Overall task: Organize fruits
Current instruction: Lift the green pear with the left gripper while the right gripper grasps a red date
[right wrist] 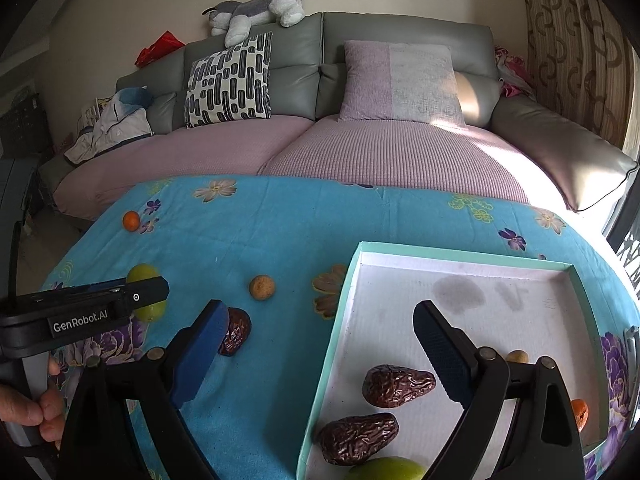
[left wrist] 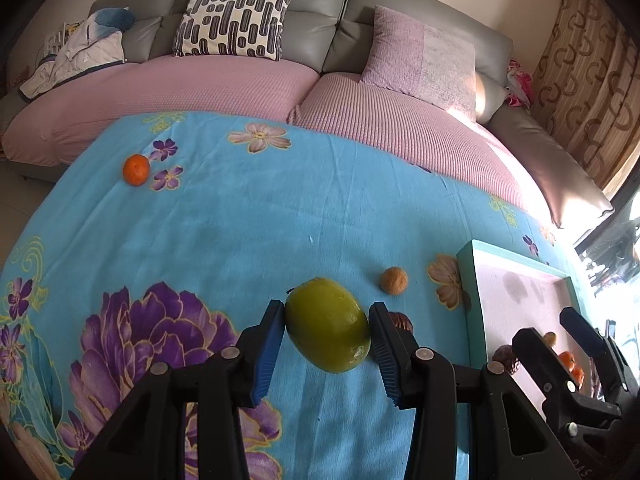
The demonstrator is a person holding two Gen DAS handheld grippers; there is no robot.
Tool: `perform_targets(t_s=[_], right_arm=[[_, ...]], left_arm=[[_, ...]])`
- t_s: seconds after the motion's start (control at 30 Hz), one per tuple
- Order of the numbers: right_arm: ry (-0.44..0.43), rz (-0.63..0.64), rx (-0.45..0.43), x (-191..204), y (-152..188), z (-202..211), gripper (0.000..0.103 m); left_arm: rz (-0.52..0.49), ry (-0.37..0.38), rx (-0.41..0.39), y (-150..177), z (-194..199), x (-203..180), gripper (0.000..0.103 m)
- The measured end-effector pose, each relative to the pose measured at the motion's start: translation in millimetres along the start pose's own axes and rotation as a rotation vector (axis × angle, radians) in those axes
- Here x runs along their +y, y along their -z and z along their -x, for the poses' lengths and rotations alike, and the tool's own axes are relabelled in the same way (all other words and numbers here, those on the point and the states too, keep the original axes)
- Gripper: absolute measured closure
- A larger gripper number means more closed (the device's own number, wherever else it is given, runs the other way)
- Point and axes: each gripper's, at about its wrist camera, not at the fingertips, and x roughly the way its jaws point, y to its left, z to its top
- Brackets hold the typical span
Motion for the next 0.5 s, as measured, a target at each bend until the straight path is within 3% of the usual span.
perform_targets(t_s=[0.07, 0.17, 0.27, 0.5], right_arm=[[-0.017, -0.006, 0.0, 2, -3, -6, 0.018], [-0.043, -0.018, 0.012, 6, -6, -15, 0.019], [-0.055, -0.004, 0.038, 14, -6, -27, 0.032], [-0.095, 0.001, 0.111, 36, 0, -54, 0.042]], left_arm=[[0.009, -0.009, -0.017, -9, -1, 3, 0.057], [0.019, -0.012, -0.031, -19, -4, 8, 0.057], [0.032, -0.011, -0.035, -21, -9, 15, 0.057], [0.066, -0.028, -0.015, -16, -22, 36, 0.057]])
